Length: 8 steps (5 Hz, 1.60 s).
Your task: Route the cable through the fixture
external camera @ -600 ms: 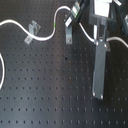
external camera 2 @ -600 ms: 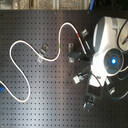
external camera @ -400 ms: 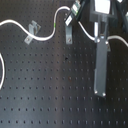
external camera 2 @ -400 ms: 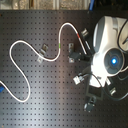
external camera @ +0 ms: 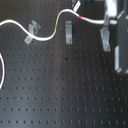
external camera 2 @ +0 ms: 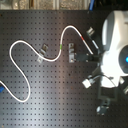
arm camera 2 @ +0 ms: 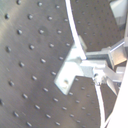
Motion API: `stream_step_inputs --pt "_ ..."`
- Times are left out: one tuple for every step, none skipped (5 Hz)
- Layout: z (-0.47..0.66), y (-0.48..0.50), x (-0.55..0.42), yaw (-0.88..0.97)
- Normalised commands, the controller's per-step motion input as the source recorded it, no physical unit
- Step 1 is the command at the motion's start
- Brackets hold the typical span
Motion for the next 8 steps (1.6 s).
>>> stream_step_inputs --pt "0.09 -0.111 -0.020 -0.55" --pt "0.25 0.086 -0.214 -0.55" --pt "0.27 0.120 -0.228 -0.58" --pt "0.22 0.081 -0.225 -0.55" --pt "0.06 0.045 -0.175 -0.56" --pt "0.13 0.246 -0.235 -0.50" --pt "0.34 0.350 -0.236 -0.48" --pt "0.34 0.210 -0.156 -0.41"
